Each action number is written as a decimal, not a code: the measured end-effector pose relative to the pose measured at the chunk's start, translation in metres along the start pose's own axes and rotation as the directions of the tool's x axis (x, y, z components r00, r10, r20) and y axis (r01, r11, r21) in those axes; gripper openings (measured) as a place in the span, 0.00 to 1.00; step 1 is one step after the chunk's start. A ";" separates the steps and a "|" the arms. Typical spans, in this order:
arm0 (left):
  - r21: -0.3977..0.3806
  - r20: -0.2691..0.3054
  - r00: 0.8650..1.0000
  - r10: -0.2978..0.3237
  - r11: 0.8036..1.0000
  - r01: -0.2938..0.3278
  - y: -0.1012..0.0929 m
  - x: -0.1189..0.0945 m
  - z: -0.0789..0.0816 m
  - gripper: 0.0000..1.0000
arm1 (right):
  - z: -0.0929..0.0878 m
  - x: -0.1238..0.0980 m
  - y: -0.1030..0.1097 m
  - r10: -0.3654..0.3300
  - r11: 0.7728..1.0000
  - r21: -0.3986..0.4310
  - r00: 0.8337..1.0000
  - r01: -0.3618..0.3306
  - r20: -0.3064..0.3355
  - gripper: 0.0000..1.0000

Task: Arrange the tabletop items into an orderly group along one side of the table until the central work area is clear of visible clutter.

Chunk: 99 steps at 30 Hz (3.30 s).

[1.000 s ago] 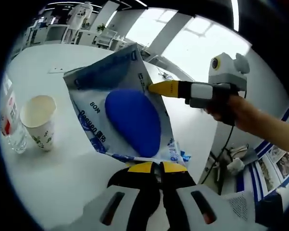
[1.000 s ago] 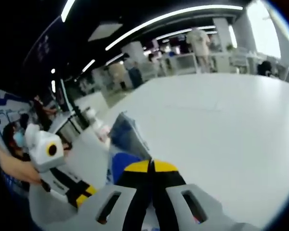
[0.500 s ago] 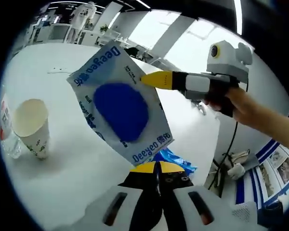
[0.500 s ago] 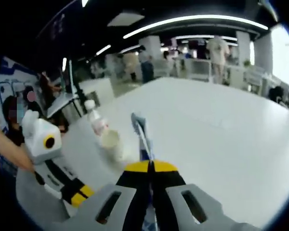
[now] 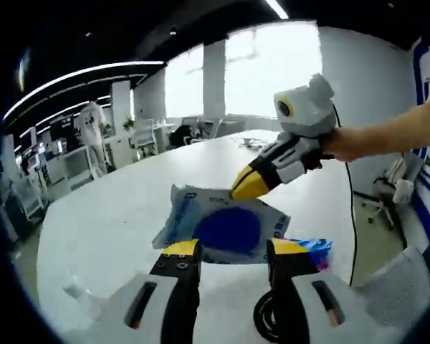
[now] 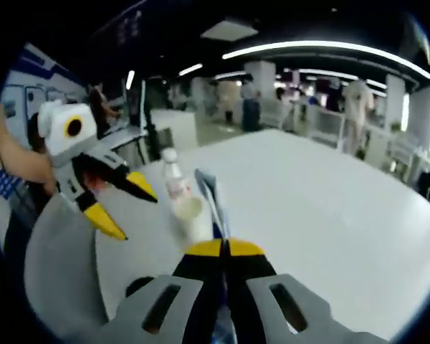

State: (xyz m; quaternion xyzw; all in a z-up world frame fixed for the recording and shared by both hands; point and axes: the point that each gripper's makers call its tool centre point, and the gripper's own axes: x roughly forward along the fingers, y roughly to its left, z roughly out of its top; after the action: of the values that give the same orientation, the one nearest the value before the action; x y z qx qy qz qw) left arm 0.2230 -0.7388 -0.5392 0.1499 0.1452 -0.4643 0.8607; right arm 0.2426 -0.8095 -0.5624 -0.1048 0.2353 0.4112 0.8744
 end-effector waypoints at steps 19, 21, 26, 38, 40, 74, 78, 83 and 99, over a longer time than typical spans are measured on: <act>0.107 -0.064 0.997 -0.043 0.993 0.049 0.003 0.021 -0.015 0.69 | 0.009 -0.003 0.041 0.127 0.980 -0.155 0.992 -0.125 0.000 0.00; 0.104 -0.064 0.997 -0.045 0.993 0.051 0.004 0.022 -0.015 0.69 | 0.010 -0.003 0.043 0.134 0.977 -0.165 0.991 -0.132 0.002 0.00; 0.087 -0.073 0.996 -0.055 0.994 0.062 0.006 0.021 -0.017 0.66 | 0.013 -0.003 0.047 0.151 0.974 -0.173 0.989 -0.147 0.008 0.00; 0.051 -0.112 0.990 -0.087 0.994 0.093 0.007 0.013 -0.027 0.15 | 0.010 -0.005 0.048 0.152 0.973 -0.174 0.988 -0.149 0.005 0.00; 0.047 -0.120 0.988 -0.100 0.993 0.106 0.005 0.013 -0.028 0.14 | 0.009 -0.005 0.048 0.149 0.974 -0.176 0.989 -0.146 0.003 0.00; -0.174 0.051 0.985 -0.163 0.970 0.169 0.001 -0.007 -0.008 0.04 | 0.012 -0.049 0.007 -0.007 0.999 0.037 0.981 -0.001 0.196 0.22; -0.202 0.071 0.984 -0.161 0.964 0.172 0.002 -0.010 -0.006 0.04 | 0.008 -0.057 -0.002 -0.042 0.994 0.104 0.976 0.020 0.215 0.32; -0.248 0.093 0.983 -0.159 0.952 0.177 0.002 -0.013 -0.003 0.04 | 0.000 -0.070 -0.017 -0.115 0.966 0.253 0.959 0.048 0.259 0.45; -0.366 0.197 0.966 -0.167 0.902 0.230 0.008 -0.026 0.012 0.05 | -0.015 -0.089 -0.015 -0.140 0.872 0.485 0.915 -0.068 0.380 0.55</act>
State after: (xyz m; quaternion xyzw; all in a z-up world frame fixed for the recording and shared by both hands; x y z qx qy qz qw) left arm 0.2177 -0.7196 -0.5166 -0.0757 0.1784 -0.5228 0.8302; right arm 0.2004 -0.8839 -0.5310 0.2015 0.1441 0.3343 0.9093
